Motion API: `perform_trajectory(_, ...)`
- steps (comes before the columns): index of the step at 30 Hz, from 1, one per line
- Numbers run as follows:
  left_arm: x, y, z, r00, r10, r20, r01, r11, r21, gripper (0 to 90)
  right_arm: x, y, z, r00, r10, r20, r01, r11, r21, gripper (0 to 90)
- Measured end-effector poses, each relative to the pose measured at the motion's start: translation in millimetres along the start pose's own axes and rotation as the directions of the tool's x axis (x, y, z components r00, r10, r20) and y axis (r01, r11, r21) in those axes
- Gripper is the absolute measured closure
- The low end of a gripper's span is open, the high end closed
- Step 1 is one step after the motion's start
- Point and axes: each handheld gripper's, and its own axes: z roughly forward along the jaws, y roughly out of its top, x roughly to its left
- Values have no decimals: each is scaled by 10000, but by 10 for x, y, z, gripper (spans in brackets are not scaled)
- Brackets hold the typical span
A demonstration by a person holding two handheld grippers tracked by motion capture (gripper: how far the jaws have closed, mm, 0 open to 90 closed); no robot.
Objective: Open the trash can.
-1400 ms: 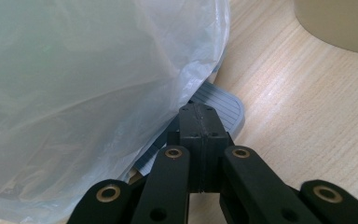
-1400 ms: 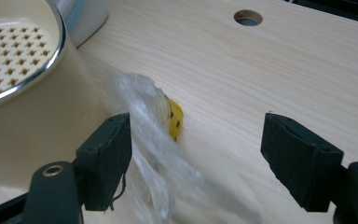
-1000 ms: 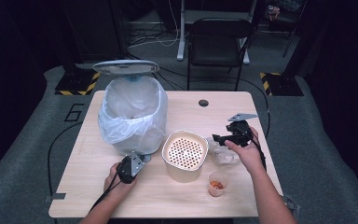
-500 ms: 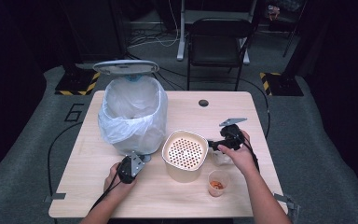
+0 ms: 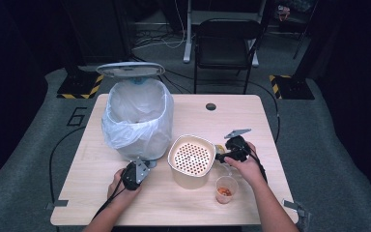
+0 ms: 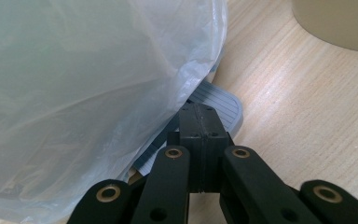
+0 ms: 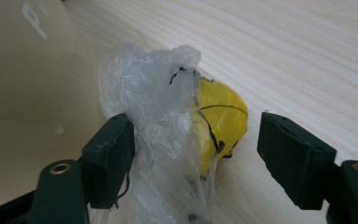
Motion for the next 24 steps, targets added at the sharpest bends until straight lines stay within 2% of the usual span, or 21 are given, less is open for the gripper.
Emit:
perform_trajectory(2, -8, -2, 4, 10000, -10, -77, 9, 10000, -53, 900, 22, -22, 29, 9996, -213, -176, 216, 9997, 150, 368)
perform_trajectory(5, -4, -1, 1, 10000, -2, -9, 2, 10000, -7, 900, 51, -33, 55, 9990, -442, -48, 443, 9988, 223, 385)
perform_trajectory(6, -6, -2, 3, 10000, 0, -89, 0, 10000, -34, 900, 69, -38, 76, 9978, -660, -104, 663, 9975, 233, 399)
perform_trajectory(12, -6, -2, -2, 10000, 10, 20, -10, 10000, 5, 900, 62, -128, 143, 9989, -456, 144, 454, 9989, 127, 411)
perform_trajectory(15, -8, -3, -1, 10000, 19, -7, -19, 10000, -12, 900, 39, -154, 151, 9981, -608, 77, 606, 9978, 260, 411)
perform_trajectory(18, -12, -3, 0, 10000, 36, -31, -36, 10000, -24, 900, 26, -159, 156, 9985, -542, 25, 541, 9978, 376, 410)
perform_trajectory(20, -17, -4, 3, 9999, 46, -106, -46, 10000, -67, 900, 37, -168, 182, 9989, -447, 137, 442, 9984, 347, 412)
perform_trajectory(23, -15, -3, 0, 10000, 65, -48, -65, 10000, -30, 900, 33, -188, 200, 9990, -449, 55, 447, 9985, 315, 436)
perform_trajectory(24, -14, -2, -1, 10000, 61, -31, -61, 10000, -10, 900, 22, -195, 197, 9983, -576, 35, 575, 9979, 300, 445)
